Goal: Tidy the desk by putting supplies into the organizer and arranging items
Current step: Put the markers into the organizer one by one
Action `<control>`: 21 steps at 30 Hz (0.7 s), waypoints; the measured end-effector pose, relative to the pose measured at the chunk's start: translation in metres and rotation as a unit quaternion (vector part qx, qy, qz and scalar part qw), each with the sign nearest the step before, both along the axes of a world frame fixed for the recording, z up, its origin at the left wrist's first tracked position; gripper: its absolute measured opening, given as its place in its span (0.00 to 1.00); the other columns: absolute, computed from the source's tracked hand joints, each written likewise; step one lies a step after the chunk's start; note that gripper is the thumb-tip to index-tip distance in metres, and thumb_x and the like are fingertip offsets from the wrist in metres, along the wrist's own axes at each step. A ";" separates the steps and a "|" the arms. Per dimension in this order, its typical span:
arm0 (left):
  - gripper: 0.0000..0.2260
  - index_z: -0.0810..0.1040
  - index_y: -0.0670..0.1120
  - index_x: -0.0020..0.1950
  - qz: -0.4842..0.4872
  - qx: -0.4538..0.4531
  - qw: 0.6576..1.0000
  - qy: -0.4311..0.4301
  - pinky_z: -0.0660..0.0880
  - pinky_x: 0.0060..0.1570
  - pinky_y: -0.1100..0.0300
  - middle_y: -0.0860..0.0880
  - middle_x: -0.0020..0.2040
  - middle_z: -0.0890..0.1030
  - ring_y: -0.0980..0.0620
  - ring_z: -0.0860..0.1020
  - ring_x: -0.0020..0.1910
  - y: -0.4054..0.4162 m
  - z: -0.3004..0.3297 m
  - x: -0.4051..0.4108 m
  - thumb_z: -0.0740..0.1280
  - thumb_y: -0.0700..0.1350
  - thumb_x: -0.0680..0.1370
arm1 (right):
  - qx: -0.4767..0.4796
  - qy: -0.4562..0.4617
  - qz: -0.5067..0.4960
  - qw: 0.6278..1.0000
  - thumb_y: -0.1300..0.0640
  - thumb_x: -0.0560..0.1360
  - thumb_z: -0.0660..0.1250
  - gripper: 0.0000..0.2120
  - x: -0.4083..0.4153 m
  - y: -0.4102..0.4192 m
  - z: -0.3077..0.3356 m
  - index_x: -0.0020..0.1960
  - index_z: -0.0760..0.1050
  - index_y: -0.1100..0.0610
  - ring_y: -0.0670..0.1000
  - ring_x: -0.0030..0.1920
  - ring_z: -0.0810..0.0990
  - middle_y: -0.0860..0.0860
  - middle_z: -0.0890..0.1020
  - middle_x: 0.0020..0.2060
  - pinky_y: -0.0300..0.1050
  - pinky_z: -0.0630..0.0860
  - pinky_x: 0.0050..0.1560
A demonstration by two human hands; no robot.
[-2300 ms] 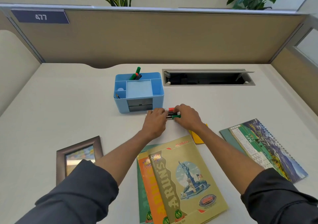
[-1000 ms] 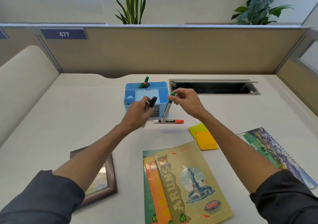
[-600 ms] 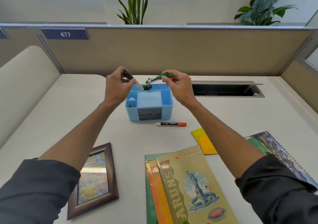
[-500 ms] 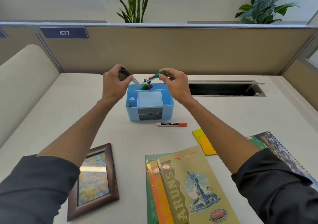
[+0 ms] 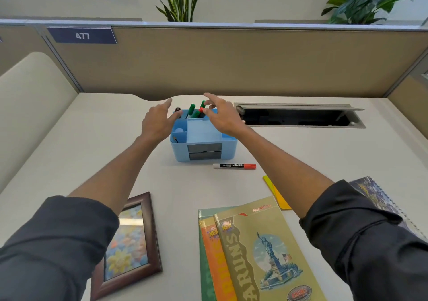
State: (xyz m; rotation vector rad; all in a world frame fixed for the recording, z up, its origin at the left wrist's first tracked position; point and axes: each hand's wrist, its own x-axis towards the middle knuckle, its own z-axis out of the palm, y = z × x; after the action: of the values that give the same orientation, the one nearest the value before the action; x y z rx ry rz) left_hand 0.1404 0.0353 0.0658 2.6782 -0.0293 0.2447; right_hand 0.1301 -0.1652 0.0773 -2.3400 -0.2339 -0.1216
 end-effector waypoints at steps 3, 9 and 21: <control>0.25 0.66 0.49 0.74 0.000 -0.004 1.000 -0.002 0.72 0.56 0.46 0.44 0.66 0.76 0.41 0.72 0.64 0.000 -0.002 -0.001 0.62 0.56 0.79 | -0.001 -0.012 -0.007 1.000 0.54 0.79 0.63 0.20 -0.003 -0.004 -0.004 0.71 0.69 0.53 0.52 0.61 0.77 0.50 0.80 0.61 0.52 0.74 0.61; 0.20 0.72 0.46 0.68 -0.003 -0.021 0.998 -0.052 0.73 0.55 0.48 0.46 0.64 0.78 0.44 0.74 0.62 -0.004 0.000 -0.014 0.65 0.50 0.78 | -0.017 -0.032 -0.042 0.998 0.52 0.76 0.66 0.07 -0.015 -0.022 -0.010 0.50 0.81 0.52 0.45 0.44 0.80 0.42 0.82 0.41 0.47 0.79 0.49; 0.16 0.75 0.44 0.62 -0.007 -0.027 0.996 -0.084 0.73 0.48 0.52 0.45 0.60 0.79 0.44 0.76 0.57 -0.015 -0.002 -0.029 0.66 0.47 0.77 | -0.121 0.012 -0.050 0.991 0.45 0.72 0.70 0.15 -0.045 -0.060 -0.034 0.35 0.77 0.55 0.46 0.32 0.75 0.45 0.76 0.28 0.43 0.73 0.34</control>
State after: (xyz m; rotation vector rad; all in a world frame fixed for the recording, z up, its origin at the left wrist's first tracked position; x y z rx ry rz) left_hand 0.1113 0.0202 0.0642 2.5959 -0.0928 0.4601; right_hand 0.0849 -0.2248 0.0432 -2.5935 -0.1246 -0.1206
